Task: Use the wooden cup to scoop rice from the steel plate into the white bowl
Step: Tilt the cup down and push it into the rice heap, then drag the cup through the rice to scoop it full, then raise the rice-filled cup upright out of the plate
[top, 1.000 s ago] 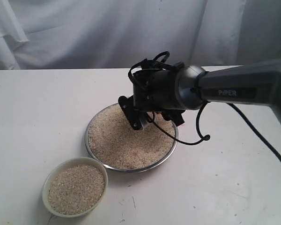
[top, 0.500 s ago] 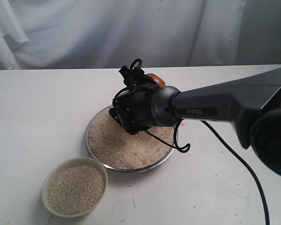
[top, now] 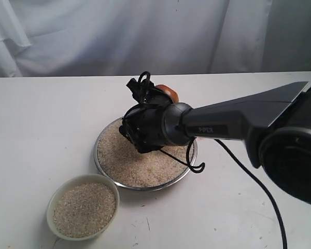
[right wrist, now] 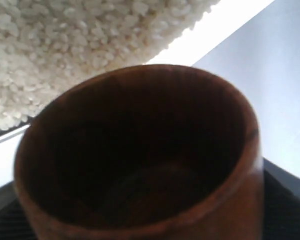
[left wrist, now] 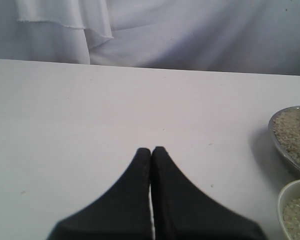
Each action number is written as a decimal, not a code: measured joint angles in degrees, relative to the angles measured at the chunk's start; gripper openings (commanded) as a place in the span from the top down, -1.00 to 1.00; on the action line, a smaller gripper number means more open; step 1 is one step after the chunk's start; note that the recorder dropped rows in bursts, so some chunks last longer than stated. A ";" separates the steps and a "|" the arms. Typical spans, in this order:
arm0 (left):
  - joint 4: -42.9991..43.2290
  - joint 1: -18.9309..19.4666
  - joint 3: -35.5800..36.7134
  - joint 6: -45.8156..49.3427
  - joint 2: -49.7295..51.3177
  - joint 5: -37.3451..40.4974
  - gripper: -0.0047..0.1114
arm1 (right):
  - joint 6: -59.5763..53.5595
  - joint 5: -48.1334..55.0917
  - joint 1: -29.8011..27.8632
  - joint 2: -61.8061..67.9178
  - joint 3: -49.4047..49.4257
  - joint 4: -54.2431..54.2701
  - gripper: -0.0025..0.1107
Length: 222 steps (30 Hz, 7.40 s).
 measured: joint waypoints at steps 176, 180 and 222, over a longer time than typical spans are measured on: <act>0.00 0.00 0.00 0.00 0.00 0.00 0.92 | -50.60 -15.07 -7.48 -1.10 -5.59 87.64 0.96; 0.00 0.00 0.00 0.00 0.00 0.00 0.92 | -51.95 -15.07 -8.06 -1.10 -5.59 90.89 0.96; 0.00 0.00 0.00 0.00 0.00 0.00 0.92 | -76.05 -3.54 -18.17 0.88 -5.12 134.27 0.96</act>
